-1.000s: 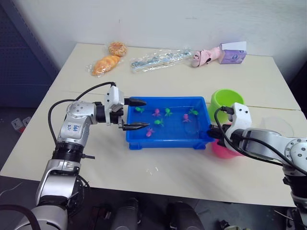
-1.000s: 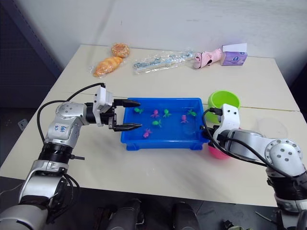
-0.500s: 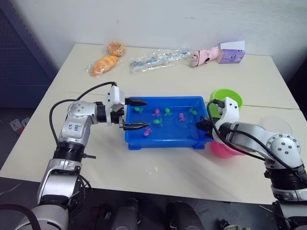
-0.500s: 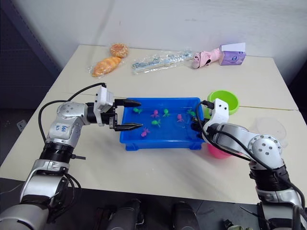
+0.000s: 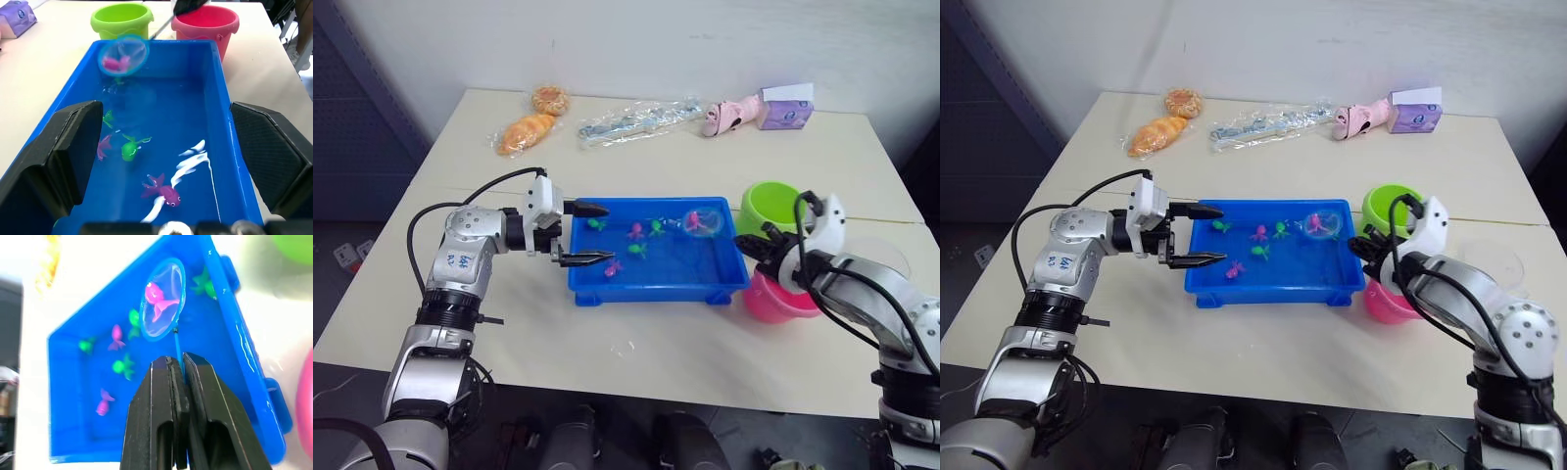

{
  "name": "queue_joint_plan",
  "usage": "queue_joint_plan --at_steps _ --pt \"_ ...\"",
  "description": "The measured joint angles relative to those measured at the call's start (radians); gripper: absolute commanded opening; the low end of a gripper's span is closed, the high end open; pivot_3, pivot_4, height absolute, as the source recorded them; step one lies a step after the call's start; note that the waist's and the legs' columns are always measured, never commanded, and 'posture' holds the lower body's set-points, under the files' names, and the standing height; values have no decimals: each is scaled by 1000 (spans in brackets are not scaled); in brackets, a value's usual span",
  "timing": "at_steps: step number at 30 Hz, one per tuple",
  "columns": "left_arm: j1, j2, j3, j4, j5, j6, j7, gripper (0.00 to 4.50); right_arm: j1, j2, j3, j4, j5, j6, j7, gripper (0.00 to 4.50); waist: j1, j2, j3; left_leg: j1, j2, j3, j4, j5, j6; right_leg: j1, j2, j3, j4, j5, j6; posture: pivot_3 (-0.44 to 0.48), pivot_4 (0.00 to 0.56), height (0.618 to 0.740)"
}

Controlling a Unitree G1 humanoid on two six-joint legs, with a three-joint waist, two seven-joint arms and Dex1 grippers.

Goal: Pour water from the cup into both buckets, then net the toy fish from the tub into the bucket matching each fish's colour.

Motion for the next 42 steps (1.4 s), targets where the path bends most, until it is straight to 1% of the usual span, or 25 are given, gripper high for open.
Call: queue_joint_plan --at_steps 2,4,8,10,14,15,16,17,20,23,28,30,35,39,42 --pt "-2 -2 0 2 -4 7 -5 4461 37 -20 -33 -57 0 5 77 0 1 0 0 0 0 0 0 0 0 0 0 0 0 0 0 0 150 740" --pt "-6 -13 1 6 -18 25 -11 4461 125 -54 -82 -136 4 -7 146 0 3 0 0 0 0 -1 0 0 0 0 0 0 0 0 0 0 150 740" --pt "-11 -41 -1 9 -31 47 -33 4461 331 -97 -174 -230 5 -75 211 0 14 0 0 0 -1 -1 0 -1 2 1 -1 0 -1 0 1 0 150 740" --pt "-13 -48 -2 10 -34 51 -42 4461 383 -114 -202 -262 5 -103 233 0 13 0 0 0 -2 0 1 -1 2 1 -1 0 -1 1 1 0 150 740" --pt "-38 -98 -23 9 -39 58 -69 4461 645 -159 -353 -367 5 -193 346 0 23 0 0 1 -2 -1 0 -1 2 3 0 0 -2 1 1 0 150 740" --pt "-41 -104 -24 9 -40 58 -73 4461 691 -166 -381 -381 5 -207 370 0 24 0 0 2 -2 -1 0 -1 2 4 0 -1 -2 1 2 0 150 740" --pt "-47 -117 -27 10 -40 58 -77 4461 775 -173 -429 -402 5 -221 407 0 25 0 0 2 -2 -1 0 -1 2 5 0 -1 -3 1 2 0 150 740" --pt "-51 -129 -32 11 -40 58 -83 4461 853 -176 -472 -421 5 -236 440 0 27 0 0 3 -2 -1 0 -1 3 5 0 -1 -4 1 2 0 150 740" --pt "-53 -157 -42 16 -40 57 -92 4461 1026 -176 -556 -448 5 -268 502 0 23 0 0 4 -2 -2 0 -1 4 9 0 -1 -10 2 4 0 150 740" --pt "-53 -173 -54 20 -40 56 -103 4461 1125 -178 -608 -450 5 -288 538 0 21 0 0 5 -2 -1 0 -2 5 9 0 0 -12 2 4 0 150 740" --pt "-53 -191 -60 23 -40 50 -109 4461 1176 -181 -683 -453 -8 -287 542 0 24 0 0 5 -1 -1 -1 -2 4 9 0 1 -13 2 4 0 150 740" --pt "-53 -192 -60 23 -40 49 -109 4461 1183 -169 -685 -456 -42 -286 546 0 26 0 0 5 -2 -2 -1 -2 4 9 0 1 -13 2 4 0 150 740" --pt "-53 -195 -60 23 -40 49 -109 4461 1197 -125 -665 -481 -330 -271 622 0 27 0 0 5 -2 -1 0 -2 4 9 0 1 -13 2 4 0 150 740" --pt "-53 -196 -60 23 -40 49 -110 4461 1217 -109 -595 -497 -696 -277 728 0 26 0 0 5 -2 -1 -1 -1 3 8 0 1 -12 2 4 0 150 740" --pt "-53 -197 -61 23 -40 51 -110 4461 1205 -58 -537 -498 -893 -314 775 0 27 1 0 5 -2 -2 -1 -1 2 8 0 1 -12 2 4 0 150 740"
